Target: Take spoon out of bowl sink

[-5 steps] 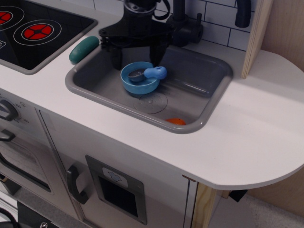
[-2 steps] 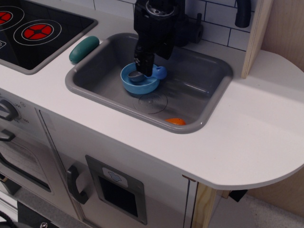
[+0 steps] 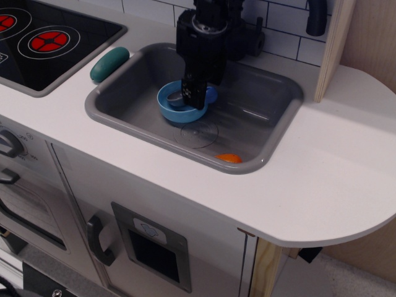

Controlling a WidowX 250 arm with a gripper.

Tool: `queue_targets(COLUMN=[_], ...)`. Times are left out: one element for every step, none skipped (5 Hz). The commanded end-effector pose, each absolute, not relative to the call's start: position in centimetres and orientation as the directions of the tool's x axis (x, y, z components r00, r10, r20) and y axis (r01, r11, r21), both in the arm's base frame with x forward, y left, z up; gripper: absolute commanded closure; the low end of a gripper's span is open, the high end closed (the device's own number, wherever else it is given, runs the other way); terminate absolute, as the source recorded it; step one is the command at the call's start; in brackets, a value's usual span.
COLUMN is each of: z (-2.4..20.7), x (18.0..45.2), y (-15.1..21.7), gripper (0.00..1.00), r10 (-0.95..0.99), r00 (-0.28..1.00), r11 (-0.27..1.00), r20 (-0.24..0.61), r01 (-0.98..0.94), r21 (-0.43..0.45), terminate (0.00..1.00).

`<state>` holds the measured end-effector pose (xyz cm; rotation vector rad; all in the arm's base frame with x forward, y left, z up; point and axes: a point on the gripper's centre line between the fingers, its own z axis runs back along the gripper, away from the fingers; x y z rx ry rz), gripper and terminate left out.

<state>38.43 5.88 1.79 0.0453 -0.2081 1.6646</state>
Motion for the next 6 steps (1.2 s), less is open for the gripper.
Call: queue_targets(z=[2.7, 2.7, 2.8, 3.7, 5.5, 6.9], x=[39.7, 39.6, 39.7, 39.5, 39.2, 39.2], y=[6.2, 6.0, 6.1, 6.3, 6.8, 6.6], gripper=[0.0, 1.0, 1.0, 1.0, 1.0, 1.0], r10=[0.979, 0.978, 0.976, 0.969, 0.959, 0.962], r00=[-0.142, -0.142, -0.141, -0.141, -0.172, -0.172], r11=[-0.122, -0.12, -0.116, -0.104, -0.122, -0.128], r20=[0.148, 0.154, 0.168, 0.202, 0.225, 0.212], r01=[-0.983, -0.982, -0.982, -0.978, -0.968, -0.97], r21=[-0.138, -0.147, -0.151, -0.183, -0.22, -0.209], terminate=[0.0, 0.0, 0.0, 0.0, 0.0, 0.0])
